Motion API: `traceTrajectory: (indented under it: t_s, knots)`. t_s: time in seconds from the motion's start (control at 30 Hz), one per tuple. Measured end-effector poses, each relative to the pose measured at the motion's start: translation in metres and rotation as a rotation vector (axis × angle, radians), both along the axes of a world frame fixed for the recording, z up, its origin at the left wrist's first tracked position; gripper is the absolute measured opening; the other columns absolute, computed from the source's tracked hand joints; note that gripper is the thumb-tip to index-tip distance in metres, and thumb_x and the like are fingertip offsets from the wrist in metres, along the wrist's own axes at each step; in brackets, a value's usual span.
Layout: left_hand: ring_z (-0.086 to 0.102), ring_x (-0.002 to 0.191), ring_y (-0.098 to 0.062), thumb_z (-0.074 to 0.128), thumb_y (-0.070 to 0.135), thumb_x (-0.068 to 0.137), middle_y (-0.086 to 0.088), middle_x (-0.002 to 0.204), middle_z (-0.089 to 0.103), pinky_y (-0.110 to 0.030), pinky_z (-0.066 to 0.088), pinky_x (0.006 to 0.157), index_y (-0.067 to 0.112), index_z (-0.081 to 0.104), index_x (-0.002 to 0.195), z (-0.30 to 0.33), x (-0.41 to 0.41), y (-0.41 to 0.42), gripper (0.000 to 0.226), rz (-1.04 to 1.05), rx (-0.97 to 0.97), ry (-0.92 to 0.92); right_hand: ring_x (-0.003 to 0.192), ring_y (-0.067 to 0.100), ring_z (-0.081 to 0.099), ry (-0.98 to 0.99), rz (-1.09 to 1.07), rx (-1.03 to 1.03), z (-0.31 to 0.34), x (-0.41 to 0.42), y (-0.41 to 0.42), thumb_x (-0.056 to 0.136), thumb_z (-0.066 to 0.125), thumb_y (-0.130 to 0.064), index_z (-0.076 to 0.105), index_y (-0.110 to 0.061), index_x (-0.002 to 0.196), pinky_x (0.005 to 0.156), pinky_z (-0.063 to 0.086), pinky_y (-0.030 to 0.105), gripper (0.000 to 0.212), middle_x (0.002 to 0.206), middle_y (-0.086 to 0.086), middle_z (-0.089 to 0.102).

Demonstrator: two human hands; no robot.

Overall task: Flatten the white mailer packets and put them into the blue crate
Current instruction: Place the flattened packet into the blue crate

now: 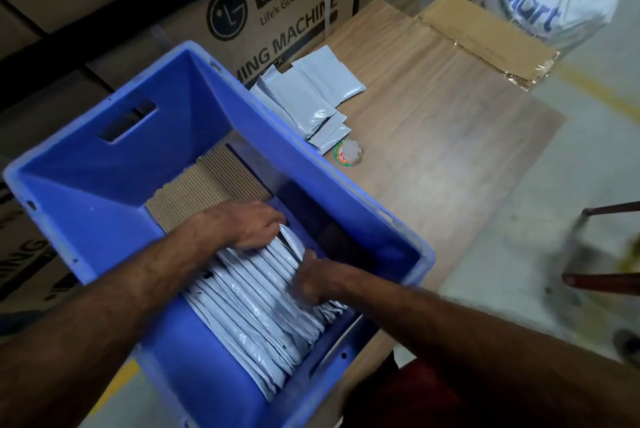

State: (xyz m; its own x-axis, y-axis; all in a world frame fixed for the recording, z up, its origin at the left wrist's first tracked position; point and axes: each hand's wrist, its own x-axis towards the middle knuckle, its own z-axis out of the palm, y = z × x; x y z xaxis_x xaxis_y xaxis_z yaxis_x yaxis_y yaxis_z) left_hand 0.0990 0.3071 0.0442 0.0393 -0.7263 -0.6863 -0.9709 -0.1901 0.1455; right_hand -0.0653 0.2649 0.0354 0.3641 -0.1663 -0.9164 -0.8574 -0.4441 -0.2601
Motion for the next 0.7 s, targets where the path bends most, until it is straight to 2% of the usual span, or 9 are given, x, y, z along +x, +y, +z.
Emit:
traceTrajectory:
  t_s: [0.07, 0.13, 0.2, 0.3, 0.43, 0.7]
  knots:
    - [0.052, 0.129, -0.019, 0.022, 0.041, 0.102, 0.0, 0.141, 0.058, -0.039, 0.042, 0.108, 0.026, 0.055, 0.138, 0.0, 0.002, -0.001, 0.051, 0.019, 0.013, 0.02, 0.145, 0.042, 0.03, 0.02, 0.008, -0.064, -0.003, -0.002, 0.008, 0.093, 0.053, -0.028, -0.009, -0.007, 0.158, 0.119, 0.029, 0.052, 0.093, 0.16, 0.024, 0.022]
    - [0.056, 0.124, -0.021, 0.015, 0.047, 0.091, -0.003, 0.136, 0.061, -0.041, 0.044, 0.106, 0.024, 0.057, 0.132, -0.001, 0.004, -0.002, 0.063, 0.031, 0.007, 0.021, 0.145, 0.038, 0.026, 0.036, -0.017, -0.123, 0.0, -0.004, 0.016, 0.091, 0.056, -0.03, -0.008, -0.02, 0.161, 0.117, 0.023, 0.057, 0.095, 0.16, 0.016, 0.021]
    - [0.058, 0.12, -0.022, 0.011, 0.051, 0.085, -0.004, 0.132, 0.063, -0.042, 0.046, 0.103, 0.023, 0.058, 0.129, -0.006, 0.006, -0.003, 0.069, 0.015, -0.004, 0.009, 0.144, 0.035, 0.025, 0.03, -0.026, -0.141, -0.001, -0.006, 0.02, 0.092, 0.057, -0.034, -0.008, -0.024, 0.161, 0.115, 0.021, 0.06, 0.095, 0.16, 0.013, 0.02]
    - [0.056, 0.115, -0.024, 0.009, 0.063, 0.078, -0.007, 0.129, 0.061, -0.043, 0.045, 0.103, 0.022, 0.051, 0.138, -0.016, 0.004, 0.003, 0.084, -0.088, -0.003, -0.046, 0.145, 0.035, 0.024, 0.063, 0.023, -0.139, -0.004, -0.009, 0.022, 0.093, 0.054, -0.036, -0.011, -0.024, 0.161, 0.115, 0.022, 0.061, 0.095, 0.161, 0.013, 0.019]
    - [0.046, 0.118, -0.026, 0.007, 0.066, 0.079, -0.009, 0.127, 0.053, -0.04, 0.031, 0.111, 0.019, 0.04, 0.15, -0.024, 0.0, 0.025, 0.091, -0.239, -0.064, -0.143, 0.145, 0.037, 0.023, 0.088, 0.025, -0.122, -0.01, -0.007, 0.022, 0.092, 0.055, -0.034, -0.014, -0.02, 0.16, 0.116, 0.024, 0.061, 0.098, 0.161, 0.014, 0.017]
    - [0.03, 0.142, -0.026, 0.005, 0.061, 0.089, -0.01, 0.149, 0.042, -0.045, 0.016, 0.123, 0.024, 0.026, 0.159, -0.018, -0.003, 0.036, 0.082, -0.115, -0.161, -0.114, 0.148, 0.037, 0.021, 0.05, 0.038, -0.093, -0.002, -0.009, 0.014, 0.091, 0.058, -0.039, -0.013, -0.019, 0.161, 0.118, 0.024, 0.057, 0.102, 0.163, 0.016, 0.015]
